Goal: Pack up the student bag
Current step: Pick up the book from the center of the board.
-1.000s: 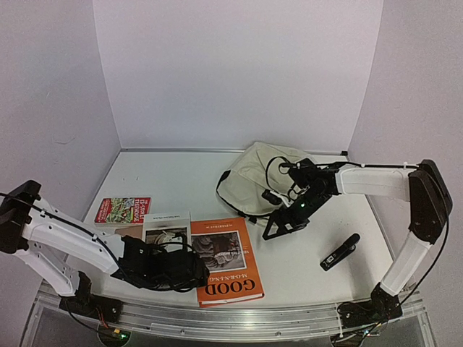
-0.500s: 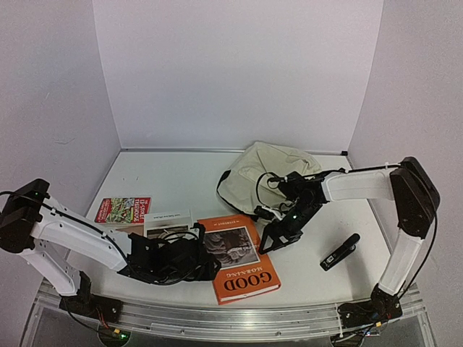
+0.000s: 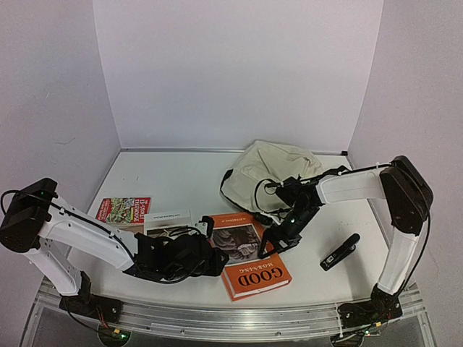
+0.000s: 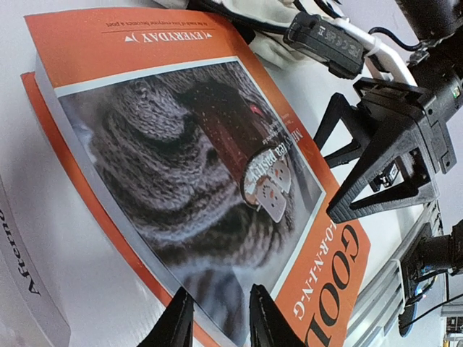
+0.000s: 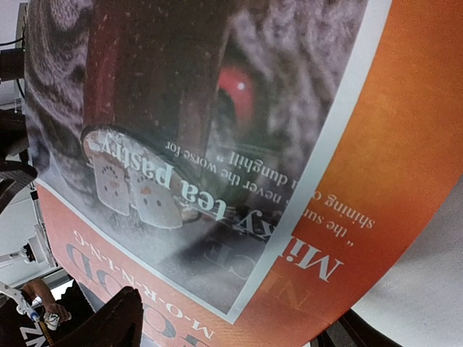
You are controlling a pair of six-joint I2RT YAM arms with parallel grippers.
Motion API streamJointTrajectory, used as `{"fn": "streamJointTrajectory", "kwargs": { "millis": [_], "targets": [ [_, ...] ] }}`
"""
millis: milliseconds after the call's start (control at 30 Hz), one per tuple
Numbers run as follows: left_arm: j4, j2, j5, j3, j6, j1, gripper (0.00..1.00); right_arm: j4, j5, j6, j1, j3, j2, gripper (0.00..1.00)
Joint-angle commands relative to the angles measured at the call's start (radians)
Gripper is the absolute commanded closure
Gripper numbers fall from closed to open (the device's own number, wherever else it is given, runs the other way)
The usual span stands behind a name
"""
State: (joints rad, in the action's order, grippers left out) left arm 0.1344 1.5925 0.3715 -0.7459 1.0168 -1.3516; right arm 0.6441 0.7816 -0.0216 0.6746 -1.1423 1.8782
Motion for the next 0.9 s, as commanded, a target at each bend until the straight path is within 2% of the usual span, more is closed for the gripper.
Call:
{"fn": "streamJointTrajectory", "kwargs": {
  "millis": [0, 133, 233, 300, 467, 567, 700, 867],
  "targets": [
    [0.223, -0.007, 0.008, -0.005, -0.018, 0.02, 0.73, -0.021, 0.121, -0.022, 0.024, -0.004, -0.042, 0.23],
    [0.289, -0.017, 0.007, 0.015, -0.009, 0.028, 0.79, -0.025, 0.127, -0.023, 0.03, -0.014, -0.058, 0.23],
    [0.297, -0.052, 0.02, 0.032, 0.003, 0.028, 0.94, -0.024, 0.127, -0.02, 0.029, -0.029, -0.074, 0.23],
    [0.275, -0.08, 0.035, 0.038, 0.01, 0.028, 0.99, -0.022, 0.121, -0.019, 0.03, -0.04, -0.095, 0.22],
    [0.206, -0.175, 0.067, 0.058, -0.002, 0.025, 1.0, -0.017, 0.092, -0.005, 0.027, -0.08, -0.173, 0.16],
    [0.156, -0.23, 0.07, 0.057, -0.061, 0.021, 1.0, -0.003, 0.094, 0.013, 0.009, -0.121, -0.221, 0.11],
    [0.089, -0.309, 0.053, 0.047, -0.189, 0.021, 1.0, 0.058, 0.11, 0.006, -0.079, -0.211, -0.272, 0.05],
    [-0.051, -0.375, 0.021, -0.013, -0.357, 0.021, 1.0, 0.216, 0.1, -0.128, -0.221, -0.357, -0.296, 0.02]
  ]
}}
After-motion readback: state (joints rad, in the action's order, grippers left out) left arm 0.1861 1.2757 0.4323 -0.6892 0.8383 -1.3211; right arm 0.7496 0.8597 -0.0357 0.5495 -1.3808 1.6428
